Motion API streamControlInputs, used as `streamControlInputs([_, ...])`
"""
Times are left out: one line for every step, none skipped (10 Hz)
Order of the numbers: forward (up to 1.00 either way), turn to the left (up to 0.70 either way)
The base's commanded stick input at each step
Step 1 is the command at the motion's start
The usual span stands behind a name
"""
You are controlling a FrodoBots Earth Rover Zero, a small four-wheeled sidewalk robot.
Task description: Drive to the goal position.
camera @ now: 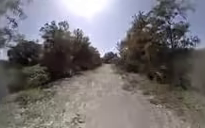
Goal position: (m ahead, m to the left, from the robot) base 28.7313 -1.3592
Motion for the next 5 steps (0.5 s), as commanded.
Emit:
streamControlInputs([0.7, 0.0])
streamControlInputs([0.7, 0.0])
streamControlInputs([0.7, 0.0])
streamControlInputs([0.7, 0.0])
streamControlInputs([0.7, 0.0])
